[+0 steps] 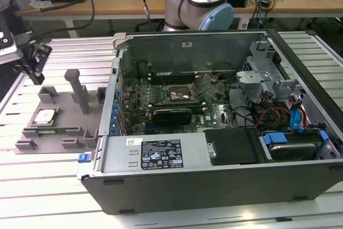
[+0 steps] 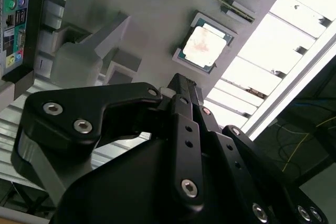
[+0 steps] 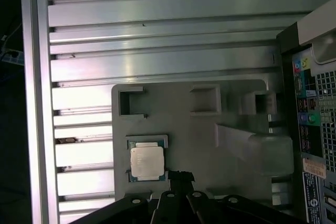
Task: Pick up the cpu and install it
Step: 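Pick up the cpu and move it towards the insertion slot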
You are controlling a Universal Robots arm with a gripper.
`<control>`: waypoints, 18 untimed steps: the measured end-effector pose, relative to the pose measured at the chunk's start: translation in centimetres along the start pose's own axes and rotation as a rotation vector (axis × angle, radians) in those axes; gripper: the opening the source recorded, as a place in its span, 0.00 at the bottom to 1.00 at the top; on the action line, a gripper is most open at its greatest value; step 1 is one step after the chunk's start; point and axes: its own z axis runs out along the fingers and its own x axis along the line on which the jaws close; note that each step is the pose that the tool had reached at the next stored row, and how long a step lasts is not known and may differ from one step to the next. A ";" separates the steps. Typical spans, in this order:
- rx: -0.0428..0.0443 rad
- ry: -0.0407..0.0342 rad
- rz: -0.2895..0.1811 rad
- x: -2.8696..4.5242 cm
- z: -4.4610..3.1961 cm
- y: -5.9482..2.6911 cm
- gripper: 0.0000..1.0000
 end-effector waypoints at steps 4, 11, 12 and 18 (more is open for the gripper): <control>-0.0002 -0.0024 -0.001 0.26 1.19 -0.07 0.11; -0.0007 -0.0088 -0.002 1.62 2.41 -0.22 0.11; -0.0008 -0.0091 -0.002 1.83 2.64 -0.25 0.11; -0.0008 -0.0098 -0.002 2.79 4.30 -0.40 0.11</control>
